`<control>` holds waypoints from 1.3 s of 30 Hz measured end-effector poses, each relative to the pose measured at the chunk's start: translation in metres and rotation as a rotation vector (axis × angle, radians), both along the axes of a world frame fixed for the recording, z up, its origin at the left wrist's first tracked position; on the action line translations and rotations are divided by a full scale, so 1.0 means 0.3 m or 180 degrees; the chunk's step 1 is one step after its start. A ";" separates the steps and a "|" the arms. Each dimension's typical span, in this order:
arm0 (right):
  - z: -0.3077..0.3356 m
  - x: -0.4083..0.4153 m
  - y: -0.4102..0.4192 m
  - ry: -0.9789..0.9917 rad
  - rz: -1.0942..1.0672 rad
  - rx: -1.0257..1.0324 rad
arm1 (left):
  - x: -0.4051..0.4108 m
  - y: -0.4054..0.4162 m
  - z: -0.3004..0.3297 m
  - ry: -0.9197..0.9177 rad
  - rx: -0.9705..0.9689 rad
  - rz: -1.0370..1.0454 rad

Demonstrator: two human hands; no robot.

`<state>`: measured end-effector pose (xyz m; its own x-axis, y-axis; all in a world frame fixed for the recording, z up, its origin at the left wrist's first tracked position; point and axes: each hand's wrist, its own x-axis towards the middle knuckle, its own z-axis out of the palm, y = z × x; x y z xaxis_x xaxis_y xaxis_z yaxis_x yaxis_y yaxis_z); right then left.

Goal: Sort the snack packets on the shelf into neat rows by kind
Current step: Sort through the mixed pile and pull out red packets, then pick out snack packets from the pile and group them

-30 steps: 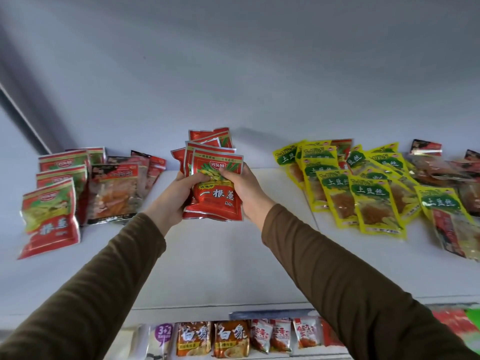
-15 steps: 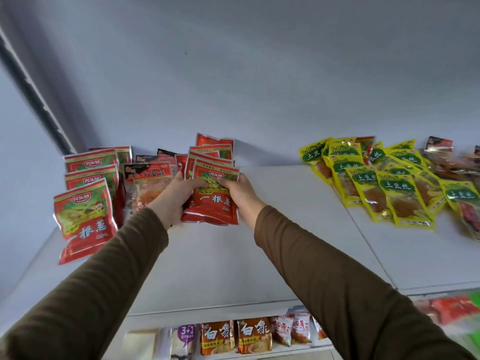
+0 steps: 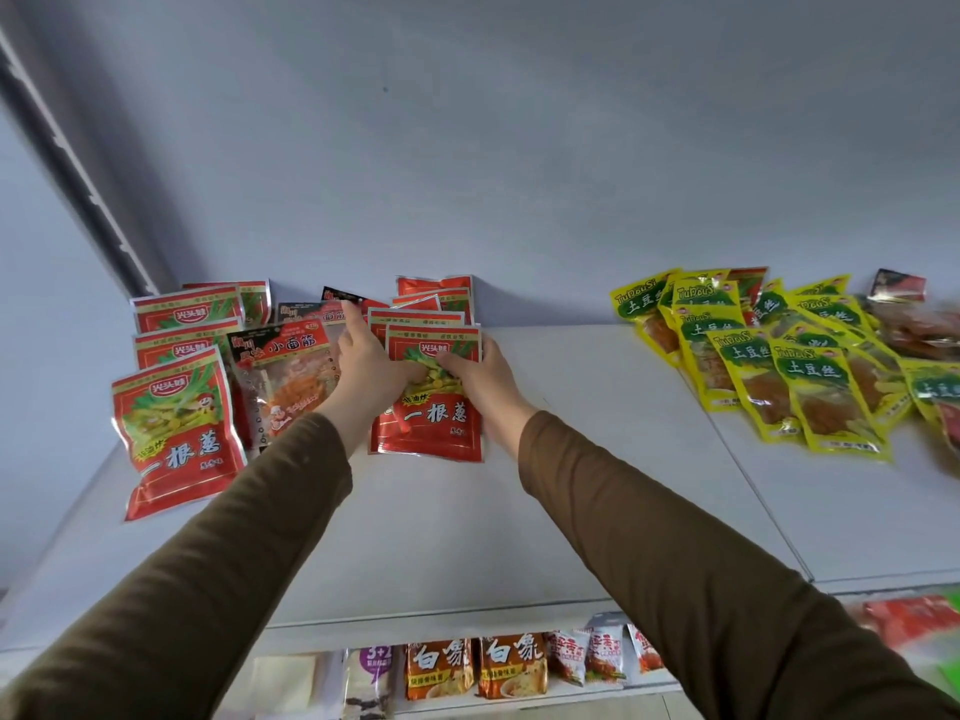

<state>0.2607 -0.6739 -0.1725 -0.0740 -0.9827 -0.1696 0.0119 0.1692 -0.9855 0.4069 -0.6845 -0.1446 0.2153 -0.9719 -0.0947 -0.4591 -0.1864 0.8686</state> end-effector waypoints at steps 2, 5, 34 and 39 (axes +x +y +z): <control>0.001 0.006 0.002 0.0020 0.0005 -0.0013 | 0.005 -0.008 -0.004 -0.0301 -0.0163 -0.0064; 0.002 0.018 0.005 0.0139 -0.0002 -0.0071 | 0.018 -0.016 -0.007 -0.0640 -0.0236 -0.0177; 0.152 -0.347 0.198 0.3265 -0.0303 -0.0918 | -0.245 0.090 0.102 -0.2195 -0.1284 -0.1820; 0.179 -0.605 0.328 0.4080 -0.0430 -0.0804 | -0.502 0.154 0.109 -0.2261 -0.1324 -0.2253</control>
<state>0.0792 -0.5756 -0.1188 -0.1437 -0.9490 0.2806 -0.9481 0.0508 -0.3138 0.2563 -0.6382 -0.1120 -0.5311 -0.8243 0.1960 -0.7693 0.5661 0.2961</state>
